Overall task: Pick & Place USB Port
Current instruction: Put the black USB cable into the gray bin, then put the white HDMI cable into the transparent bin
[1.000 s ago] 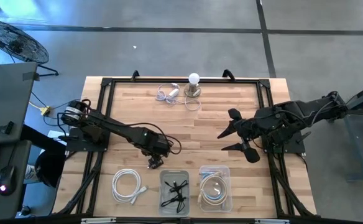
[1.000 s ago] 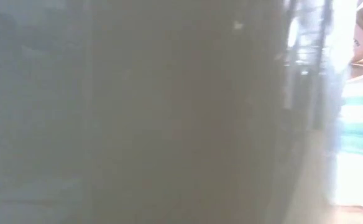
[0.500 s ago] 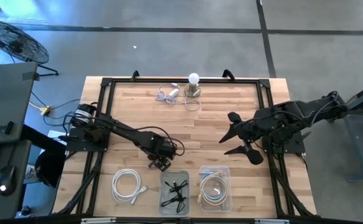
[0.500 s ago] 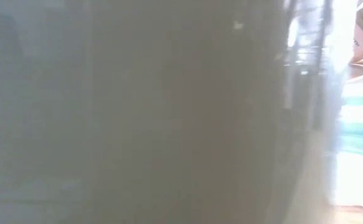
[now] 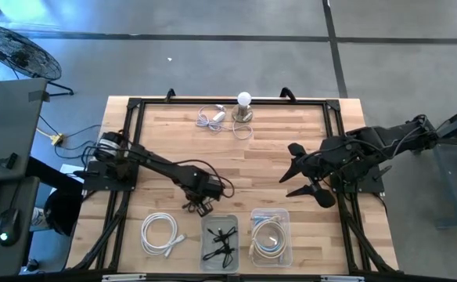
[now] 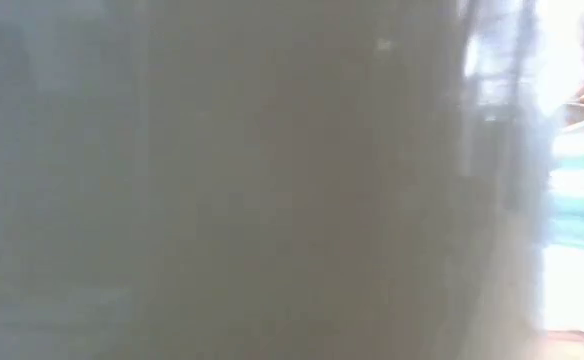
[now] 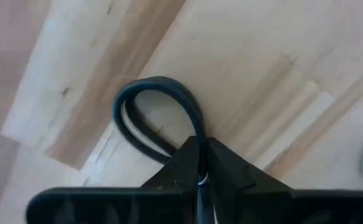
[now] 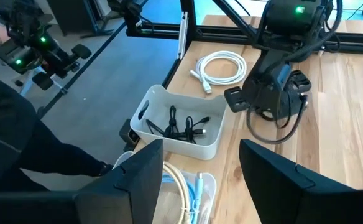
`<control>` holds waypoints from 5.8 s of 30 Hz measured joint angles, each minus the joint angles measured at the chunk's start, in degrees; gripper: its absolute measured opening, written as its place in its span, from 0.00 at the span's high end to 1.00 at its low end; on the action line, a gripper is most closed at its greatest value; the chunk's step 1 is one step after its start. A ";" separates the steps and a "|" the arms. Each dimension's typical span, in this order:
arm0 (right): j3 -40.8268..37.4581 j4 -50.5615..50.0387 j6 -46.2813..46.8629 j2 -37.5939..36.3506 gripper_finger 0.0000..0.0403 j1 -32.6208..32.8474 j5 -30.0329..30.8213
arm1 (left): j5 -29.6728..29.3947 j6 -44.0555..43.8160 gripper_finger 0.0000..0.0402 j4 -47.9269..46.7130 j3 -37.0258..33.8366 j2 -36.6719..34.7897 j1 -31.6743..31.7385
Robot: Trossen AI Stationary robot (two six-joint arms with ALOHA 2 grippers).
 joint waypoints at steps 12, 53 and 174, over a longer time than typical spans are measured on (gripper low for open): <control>0.00 -0.78 0.00 0.00 0.49 0.00 -0.24 | -9.07 4.28 0.99 -27.13 15.28 -1.59 -0.04; 0.00 -0.07 0.20 -0.02 0.49 0.59 -2.47 | -9.00 -8.49 1.00 -18.05 49.49 10.53 -16.92; 0.02 8.44 2.84 -0.01 0.49 3.72 11.26 | -22.63 -34.79 0.90 -30.66 4.01 -30.86 -29.60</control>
